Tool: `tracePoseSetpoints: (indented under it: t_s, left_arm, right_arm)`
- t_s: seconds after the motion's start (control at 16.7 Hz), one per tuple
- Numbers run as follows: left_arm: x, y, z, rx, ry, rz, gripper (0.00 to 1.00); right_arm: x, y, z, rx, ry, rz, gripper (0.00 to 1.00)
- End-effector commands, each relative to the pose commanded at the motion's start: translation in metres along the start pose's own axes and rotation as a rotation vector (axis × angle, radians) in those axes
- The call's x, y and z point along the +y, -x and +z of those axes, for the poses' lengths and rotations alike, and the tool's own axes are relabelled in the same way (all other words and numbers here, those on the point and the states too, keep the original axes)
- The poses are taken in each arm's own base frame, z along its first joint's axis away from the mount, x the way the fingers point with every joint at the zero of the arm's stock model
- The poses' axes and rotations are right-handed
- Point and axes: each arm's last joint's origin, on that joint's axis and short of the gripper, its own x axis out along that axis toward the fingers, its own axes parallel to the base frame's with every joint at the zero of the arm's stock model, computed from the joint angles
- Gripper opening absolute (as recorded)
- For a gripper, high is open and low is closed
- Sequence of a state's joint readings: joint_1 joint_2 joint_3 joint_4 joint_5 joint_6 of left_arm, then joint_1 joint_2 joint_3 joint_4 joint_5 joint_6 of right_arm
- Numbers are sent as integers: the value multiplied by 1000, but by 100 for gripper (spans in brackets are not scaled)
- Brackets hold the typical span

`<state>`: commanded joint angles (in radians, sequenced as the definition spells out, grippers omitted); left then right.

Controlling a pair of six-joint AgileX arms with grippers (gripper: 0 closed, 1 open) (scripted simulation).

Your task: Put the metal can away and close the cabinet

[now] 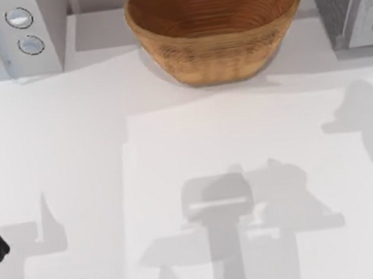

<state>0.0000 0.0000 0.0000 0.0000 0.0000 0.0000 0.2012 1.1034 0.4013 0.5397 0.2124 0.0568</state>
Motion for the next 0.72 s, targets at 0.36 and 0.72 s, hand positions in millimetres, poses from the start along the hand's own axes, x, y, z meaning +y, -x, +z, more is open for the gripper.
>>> tracePoseSetpoints:
  t_s: [0.36,0.72]
  left_arm:
    - [0,0,0,0,0,0,100]
    - [0,0,0,0,0,0,100]
  right_arm:
    - [-26,64,-11,-64,-2,3,0]
    - [-39,103,-44,-126,4,6,0]
